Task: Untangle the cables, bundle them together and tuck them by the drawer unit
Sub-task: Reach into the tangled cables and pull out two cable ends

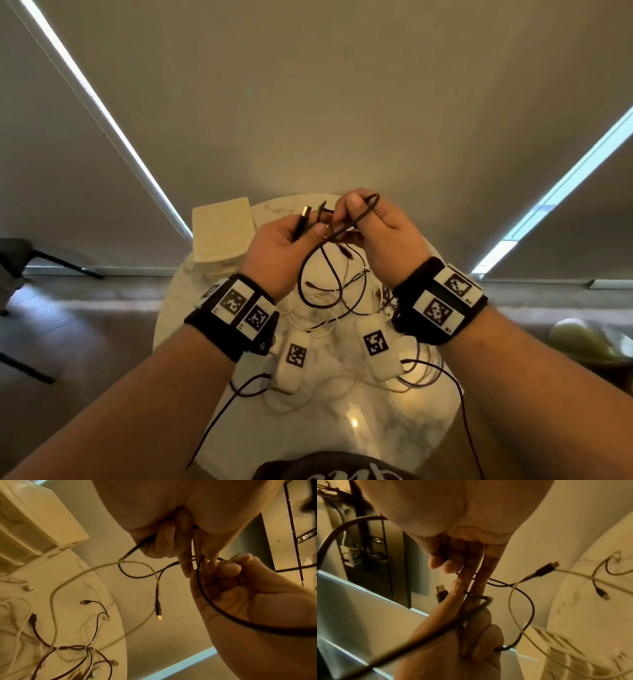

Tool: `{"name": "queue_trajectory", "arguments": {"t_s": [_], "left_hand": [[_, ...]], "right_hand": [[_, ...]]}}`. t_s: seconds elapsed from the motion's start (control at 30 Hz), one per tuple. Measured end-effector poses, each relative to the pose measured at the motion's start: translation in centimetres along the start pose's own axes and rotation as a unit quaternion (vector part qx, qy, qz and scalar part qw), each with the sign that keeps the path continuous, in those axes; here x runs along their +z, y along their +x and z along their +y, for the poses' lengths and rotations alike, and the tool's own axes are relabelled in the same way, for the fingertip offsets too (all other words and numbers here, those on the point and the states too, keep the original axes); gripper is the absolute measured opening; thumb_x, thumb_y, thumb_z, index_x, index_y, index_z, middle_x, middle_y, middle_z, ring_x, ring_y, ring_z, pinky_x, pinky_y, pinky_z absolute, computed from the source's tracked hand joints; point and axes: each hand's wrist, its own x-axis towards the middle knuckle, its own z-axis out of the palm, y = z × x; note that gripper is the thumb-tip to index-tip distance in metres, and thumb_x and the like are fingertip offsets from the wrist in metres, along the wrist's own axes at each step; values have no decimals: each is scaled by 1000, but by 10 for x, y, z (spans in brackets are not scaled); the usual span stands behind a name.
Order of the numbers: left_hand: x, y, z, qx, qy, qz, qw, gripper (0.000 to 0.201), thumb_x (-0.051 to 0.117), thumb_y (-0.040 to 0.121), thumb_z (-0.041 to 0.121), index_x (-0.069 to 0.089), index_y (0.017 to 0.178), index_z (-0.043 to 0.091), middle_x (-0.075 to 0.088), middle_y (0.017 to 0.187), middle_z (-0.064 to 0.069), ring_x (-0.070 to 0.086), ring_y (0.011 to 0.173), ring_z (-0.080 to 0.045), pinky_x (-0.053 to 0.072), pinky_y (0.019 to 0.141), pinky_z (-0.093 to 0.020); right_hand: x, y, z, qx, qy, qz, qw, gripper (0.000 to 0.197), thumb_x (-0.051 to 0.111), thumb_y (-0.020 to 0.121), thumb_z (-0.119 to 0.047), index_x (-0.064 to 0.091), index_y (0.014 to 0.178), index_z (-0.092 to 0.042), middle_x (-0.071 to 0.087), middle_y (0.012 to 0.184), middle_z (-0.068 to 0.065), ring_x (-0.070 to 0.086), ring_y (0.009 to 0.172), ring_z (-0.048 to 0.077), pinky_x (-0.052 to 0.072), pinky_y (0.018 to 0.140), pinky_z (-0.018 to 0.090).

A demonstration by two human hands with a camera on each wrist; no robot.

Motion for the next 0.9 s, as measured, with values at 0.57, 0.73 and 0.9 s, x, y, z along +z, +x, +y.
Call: {"name": "queue_trajectory", "arguments": {"t_s": [0.57,0.73,0.9], "left_hand": [[46,1,-75,-68,189,-98,975,17,55,100,38,56,88,27,64,73,9,57,66,-10,43,68,-32],[30,-1,-111,-150,303,-54,940,15,54,101,32,60,97,19,68,88,-3,65,86,-28,42,73,-33],[24,-4,-114,-188,284,7,940,17,58,100,35,67,102,20,63,96,0,58,91,-25,40,80,-32]], "right_hand": [[-37,-29,-1,-45,238,88,966,38,32,111,-25,55,86,-7,65,85,16,64,120,38,51,103,46],[-60,-36,-7,-98,104,159,977,33,35,112,-23,59,92,-13,73,108,12,64,125,23,47,111,45],[-86,-48,24,-7,-386,166,908,28,47,108,-26,74,103,-21,58,117,-6,54,110,9,41,96,22]]}}
